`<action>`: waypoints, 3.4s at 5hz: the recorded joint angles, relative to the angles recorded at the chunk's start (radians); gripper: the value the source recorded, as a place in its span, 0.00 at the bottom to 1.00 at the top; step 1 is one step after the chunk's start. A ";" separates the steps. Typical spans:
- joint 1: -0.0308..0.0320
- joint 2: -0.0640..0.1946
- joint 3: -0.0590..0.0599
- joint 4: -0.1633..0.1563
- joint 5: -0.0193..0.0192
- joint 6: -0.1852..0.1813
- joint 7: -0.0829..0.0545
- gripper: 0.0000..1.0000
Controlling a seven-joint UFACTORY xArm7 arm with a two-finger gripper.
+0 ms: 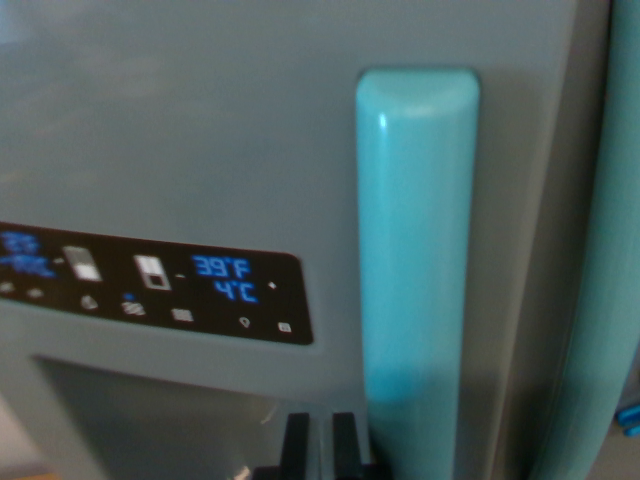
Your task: Close fridge door
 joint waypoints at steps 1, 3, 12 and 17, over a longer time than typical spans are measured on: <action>0.0000 0.041 -0.011 0.028 0.0000 -0.001 0.000 1.00; 0.0000 0.074 -0.022 0.053 0.0000 -0.001 0.000 1.00; 0.0000 0.176 -0.032 0.137 0.0000 -0.005 0.000 1.00; 0.0000 0.176 -0.032 0.137 0.0000 -0.005 0.000 1.00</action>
